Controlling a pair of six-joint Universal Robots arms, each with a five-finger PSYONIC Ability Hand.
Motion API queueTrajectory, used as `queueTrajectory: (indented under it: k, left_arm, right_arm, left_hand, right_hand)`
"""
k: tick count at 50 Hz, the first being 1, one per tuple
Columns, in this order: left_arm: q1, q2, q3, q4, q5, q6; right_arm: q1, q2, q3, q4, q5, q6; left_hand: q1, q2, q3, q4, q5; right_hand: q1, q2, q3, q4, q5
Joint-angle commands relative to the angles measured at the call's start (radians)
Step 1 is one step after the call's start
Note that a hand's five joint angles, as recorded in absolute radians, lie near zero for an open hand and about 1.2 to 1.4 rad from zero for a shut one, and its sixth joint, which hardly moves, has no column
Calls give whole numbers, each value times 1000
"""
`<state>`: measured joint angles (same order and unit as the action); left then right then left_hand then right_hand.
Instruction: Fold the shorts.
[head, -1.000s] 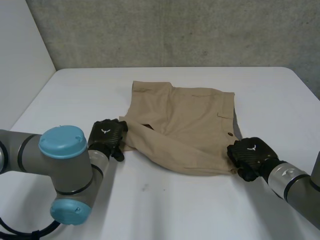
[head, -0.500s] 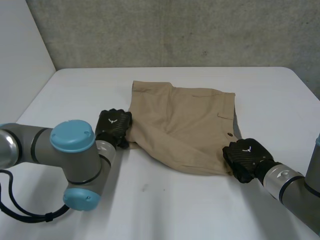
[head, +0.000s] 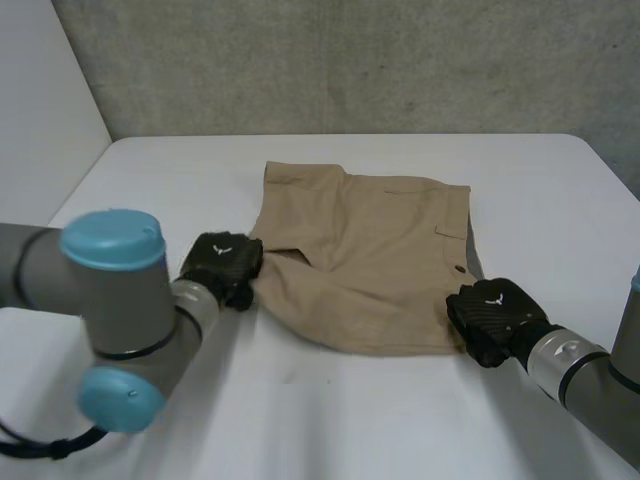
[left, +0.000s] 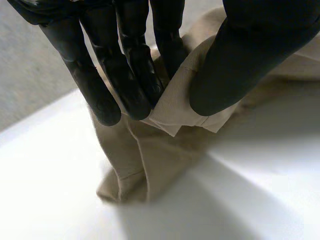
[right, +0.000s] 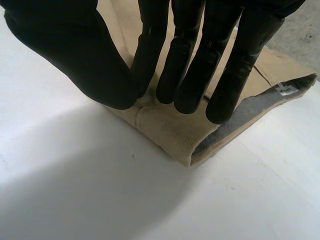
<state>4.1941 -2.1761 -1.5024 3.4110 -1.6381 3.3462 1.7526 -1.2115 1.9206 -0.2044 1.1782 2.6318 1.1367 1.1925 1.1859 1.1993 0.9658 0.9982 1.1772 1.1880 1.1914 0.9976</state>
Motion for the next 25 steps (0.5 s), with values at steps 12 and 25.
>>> queueTrajectory:
  k: [12,25]
  left_arm:
    - [55,340,-265,-484,55,12]
    - [67,334,-228,-473,58,7]
  right_arm:
    - [-22,-102,15,82,1,1]
    - [-93,-131,61,49,-63,-81]
  left_hand:
    - [260,204,210,197,256]
    - [260,204,210,197,256]
  right_hand:
    - [-8,-187,-198,-202,-182]
    - [-282,-461,-472,-475,-456]
